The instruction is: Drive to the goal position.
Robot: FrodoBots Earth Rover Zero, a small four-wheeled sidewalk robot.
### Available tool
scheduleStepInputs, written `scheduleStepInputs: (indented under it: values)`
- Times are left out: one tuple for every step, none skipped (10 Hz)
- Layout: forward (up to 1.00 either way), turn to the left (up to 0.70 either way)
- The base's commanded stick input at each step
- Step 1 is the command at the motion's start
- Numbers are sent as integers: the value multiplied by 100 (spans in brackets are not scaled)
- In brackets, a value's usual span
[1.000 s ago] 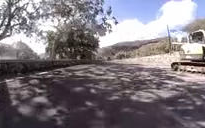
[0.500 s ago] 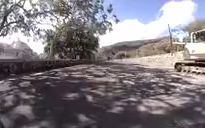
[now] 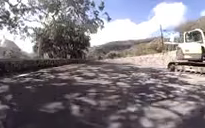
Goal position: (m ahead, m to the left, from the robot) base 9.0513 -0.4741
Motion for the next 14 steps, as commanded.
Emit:
scheduleStepInputs:
  values:
    - [70, 0]
    - [70, 0]
    - [70, 0]
    - [70, 0]
    - [70, 0]
    - [70, 0]
    - [70, 0]
    - [70, 0]
    - [70, 0]
    - [70, 0]
    - [70, 0]
    - [70, 0]
    - [70, 0]
    - [70, 0]
